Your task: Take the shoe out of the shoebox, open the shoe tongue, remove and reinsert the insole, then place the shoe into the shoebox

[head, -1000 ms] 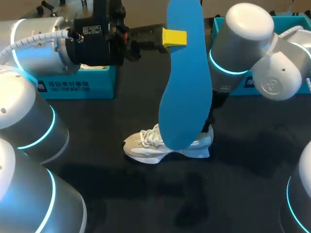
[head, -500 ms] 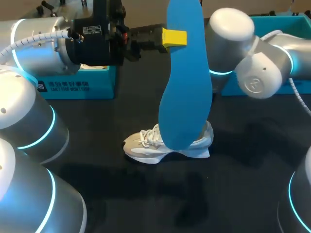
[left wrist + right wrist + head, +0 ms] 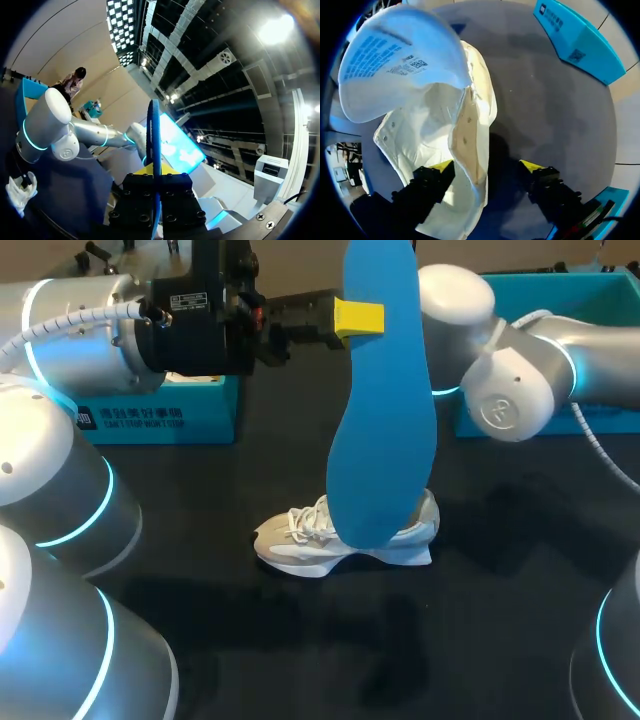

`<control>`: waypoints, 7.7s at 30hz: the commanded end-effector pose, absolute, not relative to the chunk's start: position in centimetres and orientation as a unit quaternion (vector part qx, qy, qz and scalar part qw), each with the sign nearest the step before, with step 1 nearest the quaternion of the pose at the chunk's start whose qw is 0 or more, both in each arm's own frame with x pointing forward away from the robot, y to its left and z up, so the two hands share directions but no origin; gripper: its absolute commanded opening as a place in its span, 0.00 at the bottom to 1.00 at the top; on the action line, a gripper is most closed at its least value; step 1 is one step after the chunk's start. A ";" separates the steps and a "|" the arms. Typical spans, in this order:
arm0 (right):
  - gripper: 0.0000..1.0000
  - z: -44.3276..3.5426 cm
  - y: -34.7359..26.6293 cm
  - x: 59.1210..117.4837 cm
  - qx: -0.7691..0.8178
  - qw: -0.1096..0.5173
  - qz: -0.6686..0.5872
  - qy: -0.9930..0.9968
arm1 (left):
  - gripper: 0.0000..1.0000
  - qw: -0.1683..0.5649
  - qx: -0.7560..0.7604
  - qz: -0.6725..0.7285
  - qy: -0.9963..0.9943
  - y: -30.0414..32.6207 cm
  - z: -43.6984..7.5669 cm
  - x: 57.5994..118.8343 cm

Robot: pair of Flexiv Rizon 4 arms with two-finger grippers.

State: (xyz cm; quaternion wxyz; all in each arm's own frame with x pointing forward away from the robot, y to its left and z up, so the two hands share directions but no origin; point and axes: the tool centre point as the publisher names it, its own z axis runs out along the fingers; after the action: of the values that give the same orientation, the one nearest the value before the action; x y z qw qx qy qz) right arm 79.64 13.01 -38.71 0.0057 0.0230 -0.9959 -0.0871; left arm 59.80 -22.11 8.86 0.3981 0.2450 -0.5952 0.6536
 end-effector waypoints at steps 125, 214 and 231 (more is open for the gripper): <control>1.00 -37.7 14.5 78.0 -0.685 0.022 -0.201 -0.700 | 0.00 0.398 0.245 0.654 -0.595 -22.3 8.8 59.8; 1.00 -17.1 8.9 80.8 -0.553 0.322 -0.490 -0.592 | 0.00 0.398 0.245 0.654 -0.595 -22.3 8.8 59.8; 1.00 -11.5 11.6 78.7 -0.535 0.382 -0.511 -0.554 | 0.00 0.398 0.245 0.654 -0.595 -22.3 8.8 59.8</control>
State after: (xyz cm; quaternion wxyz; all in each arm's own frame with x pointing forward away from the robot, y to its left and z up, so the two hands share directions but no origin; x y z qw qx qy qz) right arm 79.21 11.02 -12.36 0.3882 -0.5298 -0.5540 -0.5116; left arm 59.79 -22.11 8.86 0.3981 0.2450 -0.5952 0.6537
